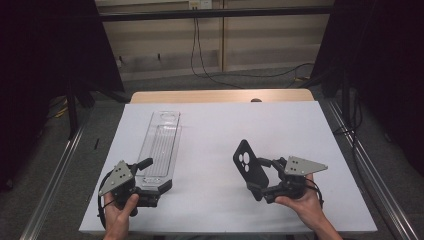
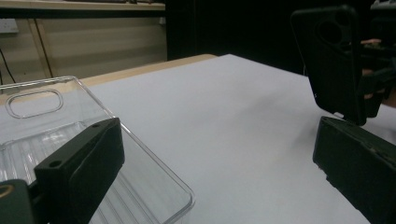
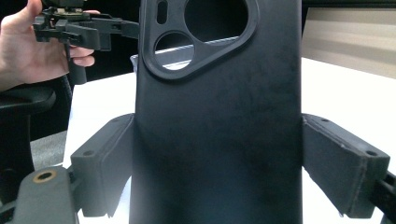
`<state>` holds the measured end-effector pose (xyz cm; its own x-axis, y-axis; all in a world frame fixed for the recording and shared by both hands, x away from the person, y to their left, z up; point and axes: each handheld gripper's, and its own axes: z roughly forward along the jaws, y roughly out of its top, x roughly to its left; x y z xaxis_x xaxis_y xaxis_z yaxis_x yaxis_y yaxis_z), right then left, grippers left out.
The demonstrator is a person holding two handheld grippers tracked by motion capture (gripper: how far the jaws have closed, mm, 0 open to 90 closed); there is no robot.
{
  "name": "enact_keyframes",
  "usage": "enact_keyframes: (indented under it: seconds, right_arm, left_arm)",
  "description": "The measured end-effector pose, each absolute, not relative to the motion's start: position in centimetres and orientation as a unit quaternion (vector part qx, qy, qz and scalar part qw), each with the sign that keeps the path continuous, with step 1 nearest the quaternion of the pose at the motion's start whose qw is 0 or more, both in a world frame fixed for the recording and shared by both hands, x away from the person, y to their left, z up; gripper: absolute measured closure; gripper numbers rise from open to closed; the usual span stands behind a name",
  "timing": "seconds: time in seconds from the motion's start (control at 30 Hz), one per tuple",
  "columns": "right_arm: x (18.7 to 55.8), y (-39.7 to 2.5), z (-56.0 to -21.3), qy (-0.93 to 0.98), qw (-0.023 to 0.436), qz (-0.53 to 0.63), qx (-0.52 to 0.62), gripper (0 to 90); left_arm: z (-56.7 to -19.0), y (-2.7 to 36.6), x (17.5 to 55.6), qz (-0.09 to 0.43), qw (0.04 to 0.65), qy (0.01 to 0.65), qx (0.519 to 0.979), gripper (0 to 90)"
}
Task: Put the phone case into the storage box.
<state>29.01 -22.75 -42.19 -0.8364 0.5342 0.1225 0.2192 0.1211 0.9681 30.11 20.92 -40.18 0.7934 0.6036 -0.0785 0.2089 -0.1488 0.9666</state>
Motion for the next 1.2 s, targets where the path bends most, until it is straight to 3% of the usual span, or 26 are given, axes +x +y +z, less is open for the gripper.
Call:
enact_keyframes:
  seconds: [0.6, 1.2]
  right_arm:
    - [29.2, -22.0, -42.2, 0.740, 0.113, 0.617, 0.241, 14.1]
    - [29.3, -22.0, -42.4, 0.754, 0.104, 0.611, 0.217, 14.1]
  left_arm:
    - [-39.5, 14.3, 32.6, 0.104, 0.590, 0.213, 0.771, 5.8]
    - [-37.7, 11.3, 33.6, 0.042, 0.594, 0.121, 0.794, 5.3]
